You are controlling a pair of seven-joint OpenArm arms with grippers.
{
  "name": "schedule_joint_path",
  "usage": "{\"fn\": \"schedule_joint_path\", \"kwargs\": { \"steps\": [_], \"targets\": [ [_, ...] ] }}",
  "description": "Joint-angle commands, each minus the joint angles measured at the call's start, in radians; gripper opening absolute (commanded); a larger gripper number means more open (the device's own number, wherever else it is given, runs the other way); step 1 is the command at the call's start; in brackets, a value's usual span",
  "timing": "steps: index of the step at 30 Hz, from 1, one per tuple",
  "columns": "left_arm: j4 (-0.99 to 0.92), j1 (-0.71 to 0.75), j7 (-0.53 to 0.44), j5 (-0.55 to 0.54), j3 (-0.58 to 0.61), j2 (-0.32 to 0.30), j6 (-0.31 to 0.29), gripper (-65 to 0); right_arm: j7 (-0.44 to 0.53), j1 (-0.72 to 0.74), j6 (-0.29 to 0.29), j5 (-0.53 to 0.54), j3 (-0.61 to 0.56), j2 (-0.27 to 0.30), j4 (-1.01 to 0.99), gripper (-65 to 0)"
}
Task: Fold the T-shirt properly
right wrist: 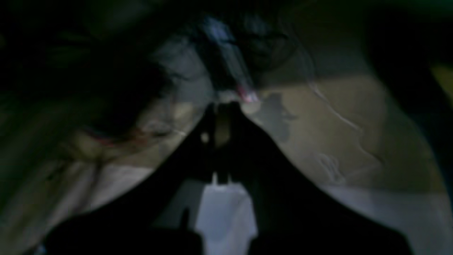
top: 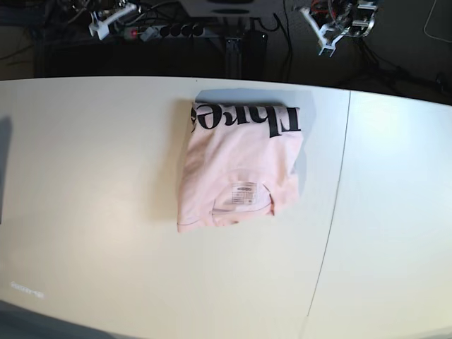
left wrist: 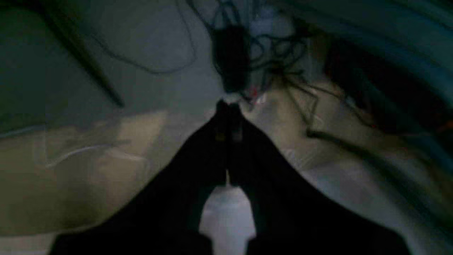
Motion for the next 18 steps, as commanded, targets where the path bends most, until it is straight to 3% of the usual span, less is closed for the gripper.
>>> {"fn": "schedule_joint_path", "kwargs": {
  "steps": [1, 4, 7, 13, 18],
  "targets": [
    [-0.023, -0.037, -0.003, 0.005, -0.002, 0.006, 0.013, -65.0, -0.003, 0.031, -0.074, -0.016, -0.009, -0.023, -0.006, -65.0],
    [-0.054, -0.097, 0.004, 0.026, -0.002, 0.059, 0.031, -65.0, -0.002, 0.119, -0.137, -0.087, -0.03, -0.105, -0.019, -65.0],
    [-0.052, -0.114, 0.004, 0.026, 0.003, 0.08, 0.029, -65.0, 0.0, 0.18, -0.151, -0.15, -0.031, -0.158, -0.018, -65.0],
    [-0.051, -0.109, 0.0, 0.023, 0.128, 0.052, 0.008, -65.0, 0.001, 0.194, -0.153, -0.166, -0.031, -0.182, -0.005, -65.0],
    [-0.051, -0.108, -0.064, 0.023, 0.194, 0.03, 0.008, -65.0, 0.006, 0.188, -0.153, -0.167, -0.031, -0.182, -0.005, -65.0]
  ]
}}
